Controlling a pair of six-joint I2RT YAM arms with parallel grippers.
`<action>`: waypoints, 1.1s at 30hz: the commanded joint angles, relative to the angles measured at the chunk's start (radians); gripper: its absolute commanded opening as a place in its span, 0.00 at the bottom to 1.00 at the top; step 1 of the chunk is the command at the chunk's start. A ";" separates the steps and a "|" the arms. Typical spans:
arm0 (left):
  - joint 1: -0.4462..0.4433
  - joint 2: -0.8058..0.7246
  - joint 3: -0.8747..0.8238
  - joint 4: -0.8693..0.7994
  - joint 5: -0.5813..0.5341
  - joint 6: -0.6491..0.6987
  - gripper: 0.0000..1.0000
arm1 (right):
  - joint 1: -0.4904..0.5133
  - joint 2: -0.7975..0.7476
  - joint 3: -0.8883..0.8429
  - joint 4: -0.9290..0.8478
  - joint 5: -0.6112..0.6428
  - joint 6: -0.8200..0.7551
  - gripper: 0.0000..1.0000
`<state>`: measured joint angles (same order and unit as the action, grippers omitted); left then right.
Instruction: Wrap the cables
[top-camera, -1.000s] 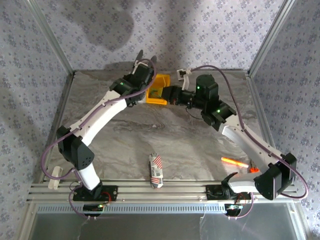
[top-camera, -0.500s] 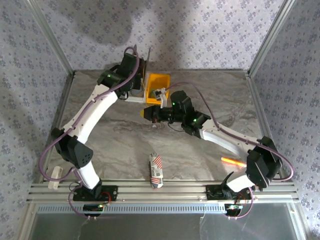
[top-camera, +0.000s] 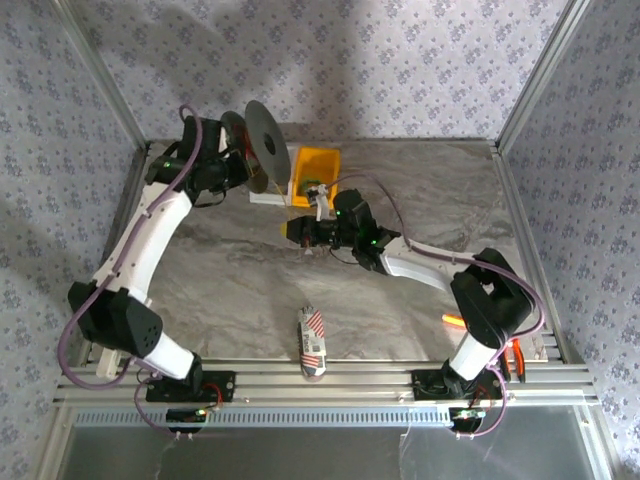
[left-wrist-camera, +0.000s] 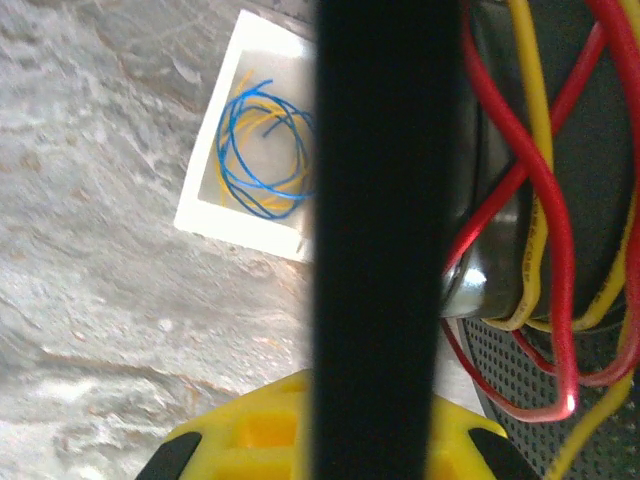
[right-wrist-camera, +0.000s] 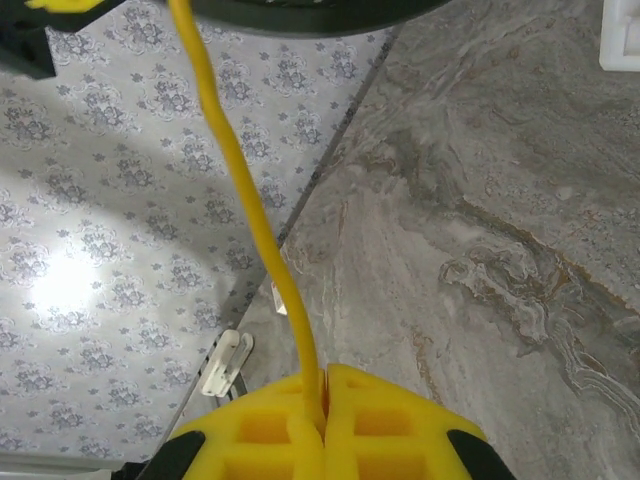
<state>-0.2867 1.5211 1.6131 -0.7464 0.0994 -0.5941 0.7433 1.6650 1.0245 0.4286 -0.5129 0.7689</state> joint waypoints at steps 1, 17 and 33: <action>0.063 -0.105 0.028 0.368 0.086 -0.153 0.00 | -0.002 0.040 -0.023 -0.103 -0.076 -0.002 0.00; 0.102 -0.197 -0.132 0.548 0.499 -0.247 0.00 | -0.228 0.040 0.092 -0.310 -0.098 -0.132 0.00; 0.090 -0.246 -0.224 0.269 0.807 0.084 0.00 | -0.426 0.060 0.205 -0.401 -0.471 -0.306 0.00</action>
<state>-0.2111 1.3537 1.3659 -0.5316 0.7399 -0.6086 0.3779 1.6867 1.2026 0.1345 -0.9119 0.4957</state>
